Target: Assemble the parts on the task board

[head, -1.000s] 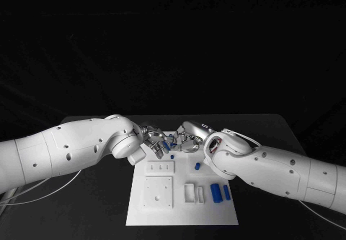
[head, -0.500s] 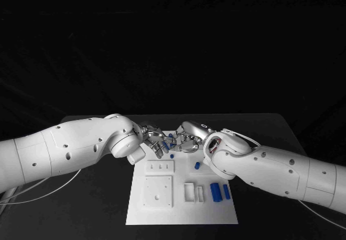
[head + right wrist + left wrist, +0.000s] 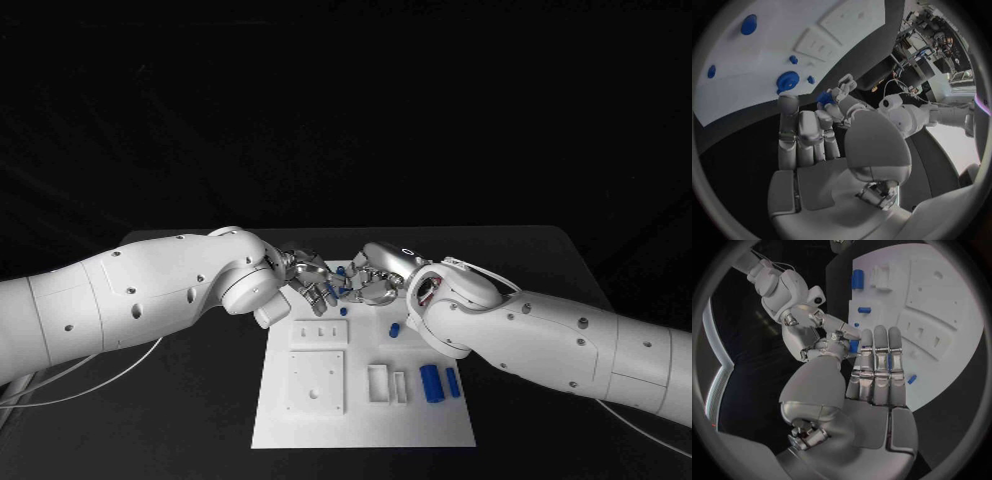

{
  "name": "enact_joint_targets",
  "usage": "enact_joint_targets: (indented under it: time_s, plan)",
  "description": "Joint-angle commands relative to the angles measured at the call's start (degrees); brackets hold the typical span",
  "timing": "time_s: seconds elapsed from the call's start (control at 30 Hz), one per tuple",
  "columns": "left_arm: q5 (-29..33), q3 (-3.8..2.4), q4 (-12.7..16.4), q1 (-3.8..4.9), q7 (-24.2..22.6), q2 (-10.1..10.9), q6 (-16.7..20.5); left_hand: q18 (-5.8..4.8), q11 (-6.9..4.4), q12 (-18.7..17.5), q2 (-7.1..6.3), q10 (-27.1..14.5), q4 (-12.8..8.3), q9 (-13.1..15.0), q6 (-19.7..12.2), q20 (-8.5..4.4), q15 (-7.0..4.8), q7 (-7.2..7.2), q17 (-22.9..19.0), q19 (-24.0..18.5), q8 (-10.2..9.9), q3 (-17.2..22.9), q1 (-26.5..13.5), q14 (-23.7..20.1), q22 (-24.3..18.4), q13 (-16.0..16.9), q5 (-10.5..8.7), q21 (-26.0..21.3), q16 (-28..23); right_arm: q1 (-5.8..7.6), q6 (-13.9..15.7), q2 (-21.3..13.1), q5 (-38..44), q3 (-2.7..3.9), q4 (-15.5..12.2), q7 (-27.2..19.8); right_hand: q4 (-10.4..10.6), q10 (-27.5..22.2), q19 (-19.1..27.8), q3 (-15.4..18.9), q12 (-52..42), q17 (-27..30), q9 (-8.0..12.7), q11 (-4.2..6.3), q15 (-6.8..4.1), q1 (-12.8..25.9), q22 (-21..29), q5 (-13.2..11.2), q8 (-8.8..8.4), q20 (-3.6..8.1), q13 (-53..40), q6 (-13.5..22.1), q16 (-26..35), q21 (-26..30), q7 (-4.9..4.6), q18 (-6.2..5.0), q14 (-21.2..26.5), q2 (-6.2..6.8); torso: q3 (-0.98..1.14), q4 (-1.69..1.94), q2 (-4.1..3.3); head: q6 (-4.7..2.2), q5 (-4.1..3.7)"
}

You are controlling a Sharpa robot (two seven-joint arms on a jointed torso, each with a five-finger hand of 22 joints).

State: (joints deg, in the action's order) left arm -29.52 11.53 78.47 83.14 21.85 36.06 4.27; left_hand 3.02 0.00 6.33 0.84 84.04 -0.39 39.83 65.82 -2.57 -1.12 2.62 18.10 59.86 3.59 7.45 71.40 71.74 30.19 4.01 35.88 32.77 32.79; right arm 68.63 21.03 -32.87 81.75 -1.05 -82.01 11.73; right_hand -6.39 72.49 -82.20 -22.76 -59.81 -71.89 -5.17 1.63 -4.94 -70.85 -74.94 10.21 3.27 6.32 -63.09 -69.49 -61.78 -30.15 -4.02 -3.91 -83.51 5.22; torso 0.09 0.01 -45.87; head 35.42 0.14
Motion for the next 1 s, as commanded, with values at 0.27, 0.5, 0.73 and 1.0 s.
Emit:
enact_joint_targets:
  time_s: [0.27, 0.5, 0.73, 1.0]
  plan:
    - [0.56, -0.05, 0.01, -0.03, -1.05, -0.02, -1.57, -0.37, -0.84, 1.52, 0.89, 2.01, -5.15, 3.67, 2.68, -0.44, -0.86, -0.99, 2.93, -0.85, 0.24, 4.48, -1.61, 0.00, 2.68, 0.44, 1.17, 2.38, 3.25, -0.16, -1.09, -0.08, 0.13, -0.05, 0.53, 0.40, 0.29, -0.32, -0.38, 0.18, 0.26, 0.05, -0.11, 0.35, -0.17, 0.16, -3.36, 0.08, 0.38, -0.11, 0.08, -1.32, 0.35, -0.03, 1.10, 0.06, -0.12, -0.48, 0.08, 0.00, -0.01, 0.18, 0.01]
    - [0.94, -0.05, -0.15, -0.17, -1.25, -0.11, -1.15, -0.45, -1.43, 4.38, 0.92, 2.36, -5.72, 4.24, 4.51, -0.81, -1.36, -1.68, 5.49, -0.61, 0.17, 4.72, -3.04, 0.20, 3.78, 1.17, 1.23, 3.25, 5.59, -0.24, -1.12, -0.06, 0.02, -0.06, 0.57, 0.27, 0.29, -0.38, -0.35, 0.24, 0.35, 0.10, -0.09, 0.34, -0.17, 0.17, -3.35, 0.14, 0.38, -0.12, 0.16, -1.29, 0.43, 0.03, 1.09, 0.06, -0.09, -0.45, 0.07, -0.03, 0.00, 0.24, -0.03]
    - [1.33, -0.05, -0.24, -0.31, -1.28, -0.17, -0.43, -0.45, -1.76, 6.27, 0.91, 2.47, -6.62, 4.58, 5.32, -1.08, -1.67, -1.97, 7.05, -0.45, 0.18, 4.95, -3.81, 0.41, 4.91, 1.57, 1.76, 3.98, 6.88, -0.28, -1.13, -0.07, -0.09, -0.07, 0.68, 0.15, 0.34, -0.68, -0.21, 0.30, 0.75, 0.36, -0.01, 0.29, -0.12, 0.21, -3.23, 0.17, 0.36, -0.16, 0.48, -1.11, 0.86, 0.63, 1.03, 0.03, 0.06, -0.43, 0.08, 0.02, 0.02, 0.30, -0.24]
    - [1.30, -0.04, -0.20, -0.35, -1.04, -0.10, -0.18, -0.52, -1.96, 7.48, 1.08, 2.48, -7.27, 4.49, 5.85, -1.38, -1.88, -2.09, 7.60, -0.40, 0.18, 5.10, -3.97, 0.72, 5.65, 1.90, 1.74, 4.55, 7.46, -0.36, -0.74, 0.03, -0.92, -0.15, 1.16, -0.70, 1.27, -3.29, 1.04, 2.39, 4.05, 2.67, 1.20, -0.59, 0.50, 1.75, -2.23, 4.33, 0.30, -0.66, 3.17, 3.12, 4.49, 5.39, -0.33, -0.34, 1.36, 1.53, 0.10, 0.00, 0.02, 0.36, -0.25]
